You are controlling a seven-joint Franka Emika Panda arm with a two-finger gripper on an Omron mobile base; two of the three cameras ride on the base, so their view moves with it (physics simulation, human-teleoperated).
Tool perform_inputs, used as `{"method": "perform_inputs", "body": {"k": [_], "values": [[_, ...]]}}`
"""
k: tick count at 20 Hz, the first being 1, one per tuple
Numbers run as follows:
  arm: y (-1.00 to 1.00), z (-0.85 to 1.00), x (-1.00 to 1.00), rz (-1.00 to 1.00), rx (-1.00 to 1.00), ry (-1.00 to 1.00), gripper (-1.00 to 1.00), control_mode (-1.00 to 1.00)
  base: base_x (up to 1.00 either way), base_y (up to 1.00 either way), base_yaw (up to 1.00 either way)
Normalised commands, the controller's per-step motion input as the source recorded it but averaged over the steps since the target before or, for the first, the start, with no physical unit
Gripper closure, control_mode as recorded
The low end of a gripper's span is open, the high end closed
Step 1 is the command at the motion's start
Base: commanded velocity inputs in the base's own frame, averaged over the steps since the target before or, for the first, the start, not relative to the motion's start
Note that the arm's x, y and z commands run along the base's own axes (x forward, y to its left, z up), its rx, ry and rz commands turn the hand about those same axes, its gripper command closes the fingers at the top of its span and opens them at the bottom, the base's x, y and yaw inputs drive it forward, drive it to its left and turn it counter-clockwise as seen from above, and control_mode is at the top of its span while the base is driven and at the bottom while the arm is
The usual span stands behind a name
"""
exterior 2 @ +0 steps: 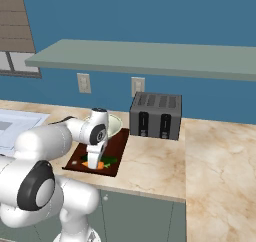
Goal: Place the two vegetables and bowl onto the tray for setting up a vegetable dip station.
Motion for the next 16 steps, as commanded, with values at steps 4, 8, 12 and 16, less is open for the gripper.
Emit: {"method": "perform_inputs", "body": {"k": [4,8,12,16], "values": [[0.00,0.00,-0.01,-0.01,0.00,0.00,1.00,-1.00,0.00,0.00,0.00],[0.00,0.04,0.01,-0.03,0.00,-0.02,1.00,-1.00,0.00,0.00,0.00],[0.00,0.08,0.00,-0.03,0.01,-0.02,1.00,-1.00,0.00,0.00,0.00],[0.00,0.07,0.00,0.21,0.05,0.00,1.00,-1.00,0.00,0.00,0.00]]}}
